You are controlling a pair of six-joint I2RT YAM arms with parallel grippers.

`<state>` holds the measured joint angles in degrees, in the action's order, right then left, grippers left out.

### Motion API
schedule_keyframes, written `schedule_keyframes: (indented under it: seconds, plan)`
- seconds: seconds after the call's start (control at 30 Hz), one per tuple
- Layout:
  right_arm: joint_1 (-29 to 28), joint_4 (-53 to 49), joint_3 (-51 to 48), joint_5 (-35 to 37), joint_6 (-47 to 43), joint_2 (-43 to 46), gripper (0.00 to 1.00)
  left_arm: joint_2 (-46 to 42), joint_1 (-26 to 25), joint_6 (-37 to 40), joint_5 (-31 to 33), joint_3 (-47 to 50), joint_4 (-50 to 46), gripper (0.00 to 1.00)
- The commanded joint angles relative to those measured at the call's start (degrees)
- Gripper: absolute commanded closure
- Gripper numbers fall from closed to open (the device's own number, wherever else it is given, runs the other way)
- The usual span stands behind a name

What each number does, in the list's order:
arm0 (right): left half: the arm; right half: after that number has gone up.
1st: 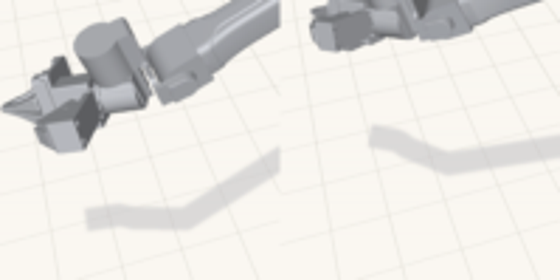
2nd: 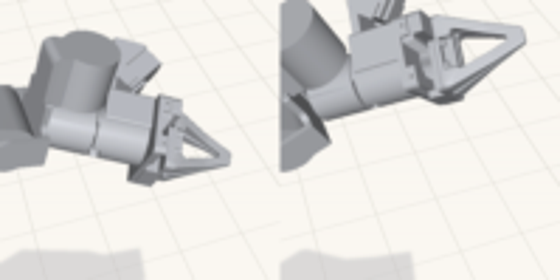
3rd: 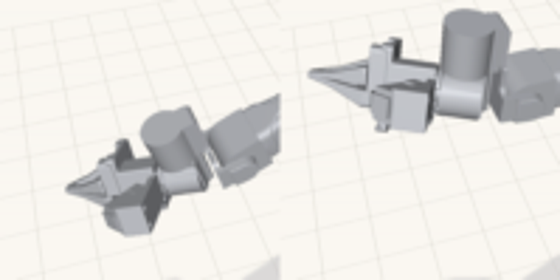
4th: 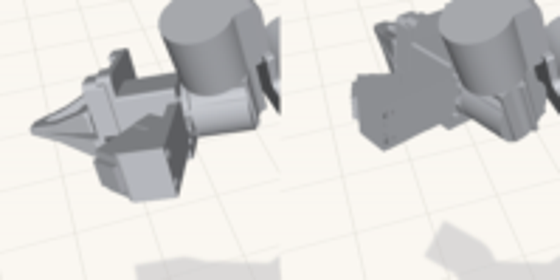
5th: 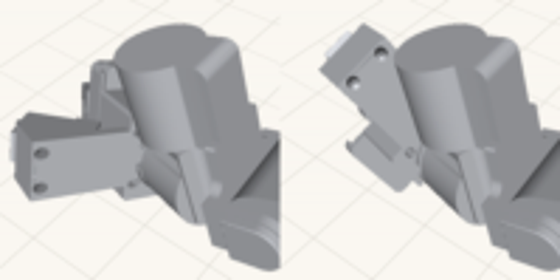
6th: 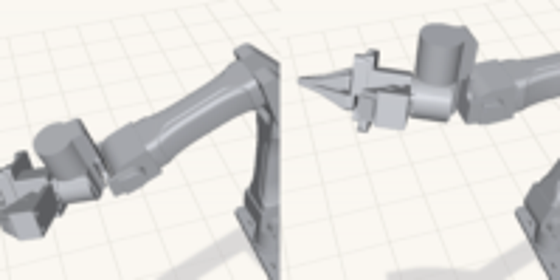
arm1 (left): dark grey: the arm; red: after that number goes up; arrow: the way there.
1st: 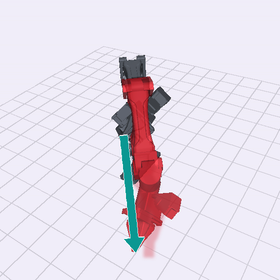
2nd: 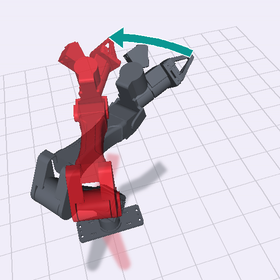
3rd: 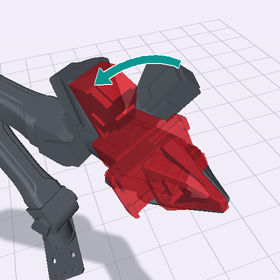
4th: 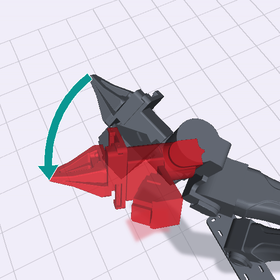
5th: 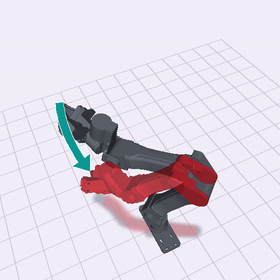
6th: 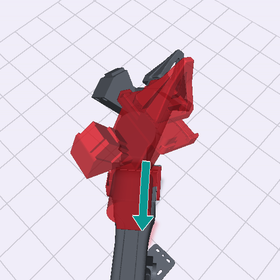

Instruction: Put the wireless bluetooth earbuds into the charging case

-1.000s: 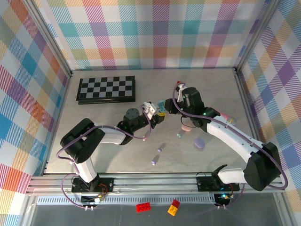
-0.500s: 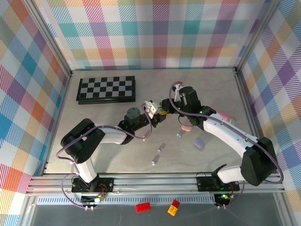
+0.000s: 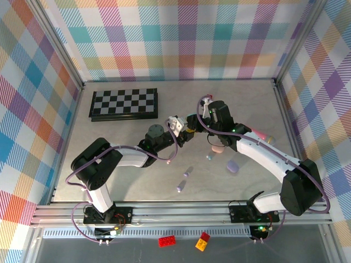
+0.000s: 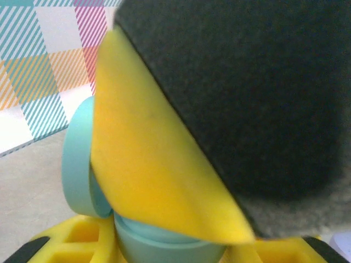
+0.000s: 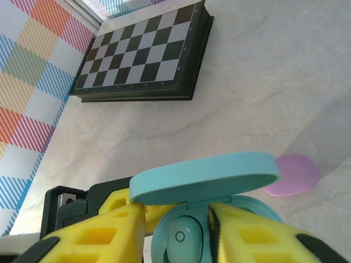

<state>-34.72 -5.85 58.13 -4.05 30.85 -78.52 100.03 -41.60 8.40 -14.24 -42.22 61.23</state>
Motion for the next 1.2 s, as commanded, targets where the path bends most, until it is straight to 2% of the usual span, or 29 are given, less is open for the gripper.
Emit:
schedule_keyframes:
  seconds: [0.0, 0.2, 0.37, 0.57, 0.7, 1.17]
  plan:
    - [-0.4, 0.2, 0.5, 1.0, 0.1, 2.4, 0.59, -0.1, -0.8, -0.7, -0.4, -1.2, 3.0, 0.67]
    - [-0.4, 0.8, -3.8, 5.3, -1.2, 9.8, 0.58, -1.8, 0.2, -0.7, -1.8, 0.6, 2.4, 0.67]
    - [0.3, -2.7, -10.2, 11.0, -0.8, 18.2, 0.57, -3.6, 2.4, -1.0, -2.9, 2.7, 1.8, 0.67]
    - [6.2, -9.8, -18.0, 8.9, 5.3, 21.9, 0.56, -6.0, 5.1, -3.0, -3.8, 5.7, 4.0, 0.67]
    - [9.1, -10.0, -22.3, 4.1, 7.6, 19.8, 0.53, -9.2, 5.9, -3.4, -3.9, 7.3, 2.9, 0.67]
    - [9.2, 0.5, -24.5, -3.7, 6.2, 1.5, 0.51, -15.4, 6.3, -3.9, -4.7, 9.3, 0.9, 0.67]
